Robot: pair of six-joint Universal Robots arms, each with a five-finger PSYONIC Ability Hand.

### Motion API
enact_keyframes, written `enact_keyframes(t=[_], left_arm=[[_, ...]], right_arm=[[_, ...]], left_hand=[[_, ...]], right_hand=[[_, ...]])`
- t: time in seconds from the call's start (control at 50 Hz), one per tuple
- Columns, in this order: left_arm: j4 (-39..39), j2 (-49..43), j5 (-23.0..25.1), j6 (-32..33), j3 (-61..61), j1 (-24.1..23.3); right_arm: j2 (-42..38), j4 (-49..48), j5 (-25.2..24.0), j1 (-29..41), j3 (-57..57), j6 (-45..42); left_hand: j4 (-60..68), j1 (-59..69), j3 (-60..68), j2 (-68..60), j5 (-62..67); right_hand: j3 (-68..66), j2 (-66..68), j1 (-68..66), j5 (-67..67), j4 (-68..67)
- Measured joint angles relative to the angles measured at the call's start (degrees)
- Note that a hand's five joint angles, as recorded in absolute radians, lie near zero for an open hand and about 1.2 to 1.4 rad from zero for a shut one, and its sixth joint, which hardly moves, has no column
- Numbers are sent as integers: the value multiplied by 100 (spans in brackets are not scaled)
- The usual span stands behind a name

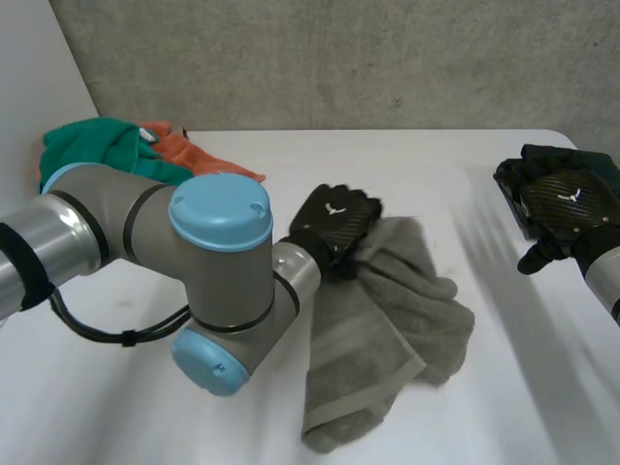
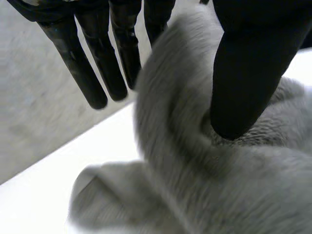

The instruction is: Fold the laundry.

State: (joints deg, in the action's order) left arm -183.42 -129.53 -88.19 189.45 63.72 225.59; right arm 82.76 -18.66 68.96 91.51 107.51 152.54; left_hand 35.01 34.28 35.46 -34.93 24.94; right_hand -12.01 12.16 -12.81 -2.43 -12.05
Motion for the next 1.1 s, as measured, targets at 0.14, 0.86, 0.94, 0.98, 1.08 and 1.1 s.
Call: enact_keyframes(t=[0.14, 0.86, 0.94, 0.98, 1.08, 1.1], left_arm=[[297, 535, -968, 114, 432, 5], [56, 1653, -1003, -2012, 2855, -481], [-21, 1492, -1033, -1768, 2743, -688], [-58, 1331, -1060, -1553, 2600, -851], [-89, 921, -1226, -1165, 2204, -1105], [-93, 798, -1307, -1079, 2079, -1152]], right_arm=[[-279, 534, -606, -31, -685, -72], [-2785, 3236, -799, 941, -3880, -1223], [-2614, 3234, -600, 915, -3624, -1226], [-2543, 3234, -535, 906, -3448, -1233], [-2510, 3231, -525, 896, -3155, -1238], [-2510, 3231, -529, 895, -3126, -1237]], left_hand=[[-1691, -1608, -1664, 1626, -1685], [-2015, -1839, -2044, 1964, -2039], [-2011, -1839, -2032, 1961, -2017], [-2003, -1838, -2031, 1957, -2016], [-1887, -1759, -1916, 1854, -1873], [-1887, -1759, -1916, 1854, -1873]], right_hand=[[0, 0, 0, 0, 0], [0, 0, -2, 0, 0], [0, 0, -3, 0, 0], [0, 0, 0, 0, 0], [0, 0, 0, 0, 0], [0, 0, 0, 0, 0]])
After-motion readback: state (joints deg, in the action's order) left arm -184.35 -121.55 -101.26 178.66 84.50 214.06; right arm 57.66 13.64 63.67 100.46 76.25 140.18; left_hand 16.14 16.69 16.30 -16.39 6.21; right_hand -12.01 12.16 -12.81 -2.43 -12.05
